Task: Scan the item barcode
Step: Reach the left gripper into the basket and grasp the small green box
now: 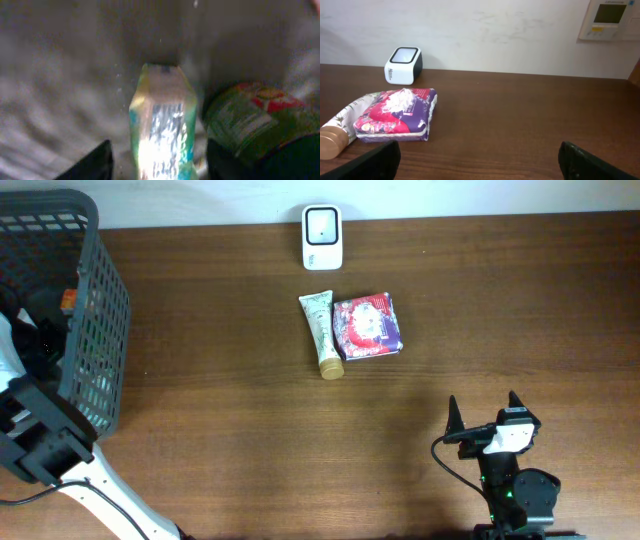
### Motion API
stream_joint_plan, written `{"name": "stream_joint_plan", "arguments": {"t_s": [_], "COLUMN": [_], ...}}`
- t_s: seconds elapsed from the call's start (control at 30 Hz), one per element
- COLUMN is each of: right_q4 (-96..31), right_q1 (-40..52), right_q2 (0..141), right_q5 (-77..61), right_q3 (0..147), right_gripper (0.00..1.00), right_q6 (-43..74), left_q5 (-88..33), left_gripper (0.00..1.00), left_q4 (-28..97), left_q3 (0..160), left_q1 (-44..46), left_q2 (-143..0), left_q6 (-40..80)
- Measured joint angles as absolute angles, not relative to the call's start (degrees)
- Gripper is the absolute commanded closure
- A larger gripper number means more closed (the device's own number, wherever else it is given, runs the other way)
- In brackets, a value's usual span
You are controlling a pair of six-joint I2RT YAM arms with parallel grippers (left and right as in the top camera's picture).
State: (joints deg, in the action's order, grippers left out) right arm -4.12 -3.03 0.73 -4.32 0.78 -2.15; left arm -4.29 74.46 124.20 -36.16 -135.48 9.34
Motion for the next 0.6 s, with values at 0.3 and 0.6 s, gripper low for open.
{"name": "stream_joint_plan", "arguments": {"t_s": [0.3, 0.6], "right_q4": [-4.1, -4.1], "right_q1": [-3.0, -3.0], "right_q2": [0.7, 0.7], "right_q5": [-4.3, -4.3], "right_q3": [0.8, 0.8], "right_gripper": [0.01, 0.01], "right_q6": [-2.2, -2.2], "left_q5": [-2.3, -1.0], "left_gripper": [0.56, 1.00], "left_q4": [74.5, 73.5], "left_q3": [124.2, 120.5], "left_q1": [-36.1, -36.1], "left_q2": [-135.5, -135.6], "left_q6": [9.4, 9.2]}}
